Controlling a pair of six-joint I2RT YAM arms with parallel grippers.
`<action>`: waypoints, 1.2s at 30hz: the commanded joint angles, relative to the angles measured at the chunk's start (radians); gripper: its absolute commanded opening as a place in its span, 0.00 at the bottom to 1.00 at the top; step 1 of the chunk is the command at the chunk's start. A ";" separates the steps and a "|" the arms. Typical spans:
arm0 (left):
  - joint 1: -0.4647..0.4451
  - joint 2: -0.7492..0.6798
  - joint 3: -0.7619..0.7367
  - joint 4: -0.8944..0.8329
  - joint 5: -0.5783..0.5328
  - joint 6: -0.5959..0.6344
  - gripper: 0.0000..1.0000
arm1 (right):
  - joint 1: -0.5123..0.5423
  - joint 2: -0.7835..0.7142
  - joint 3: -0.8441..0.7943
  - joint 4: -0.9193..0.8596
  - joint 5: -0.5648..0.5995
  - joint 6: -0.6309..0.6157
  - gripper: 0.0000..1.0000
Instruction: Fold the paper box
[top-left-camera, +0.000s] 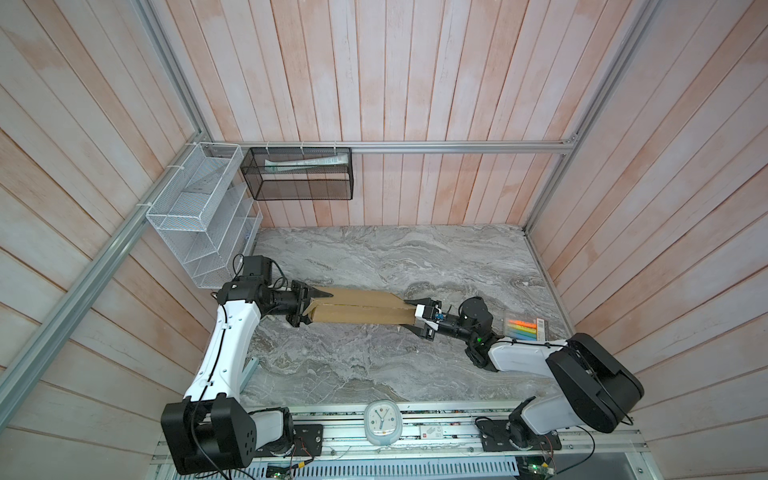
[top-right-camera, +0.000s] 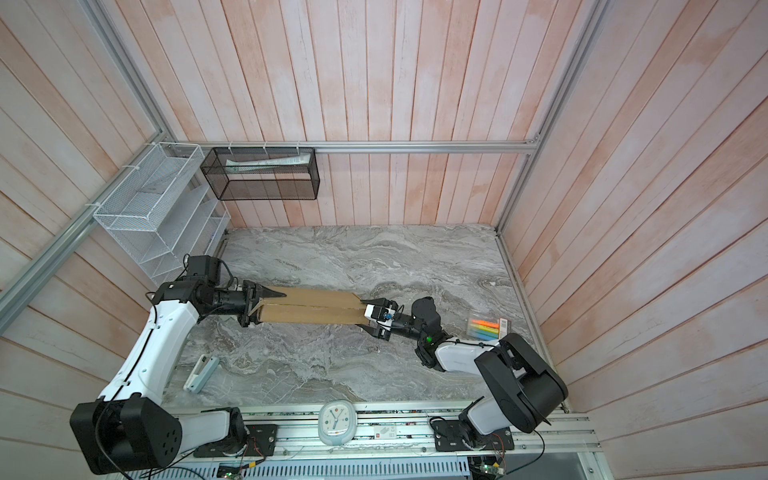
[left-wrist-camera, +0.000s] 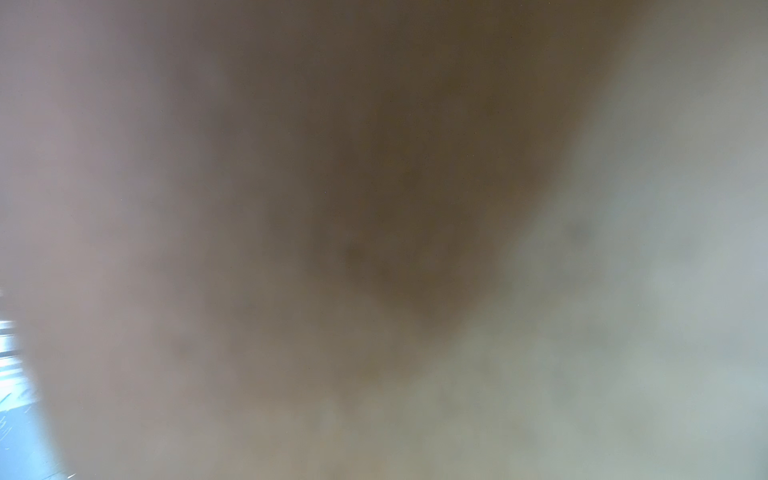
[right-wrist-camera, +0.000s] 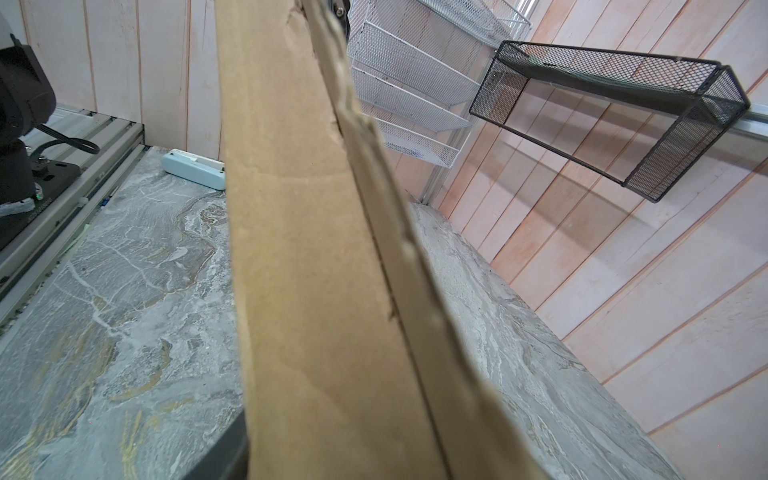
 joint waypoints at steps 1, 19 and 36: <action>-0.018 0.000 -0.012 0.026 0.055 0.028 0.33 | 0.035 -0.001 0.043 0.041 -0.025 0.025 0.60; -0.050 0.017 -0.023 0.065 0.041 0.009 0.31 | 0.049 -0.017 0.054 0.021 -0.007 0.000 0.70; -0.057 -0.014 -0.040 0.086 0.055 -0.010 0.35 | 0.049 -0.019 0.054 -0.005 -0.010 -0.020 0.52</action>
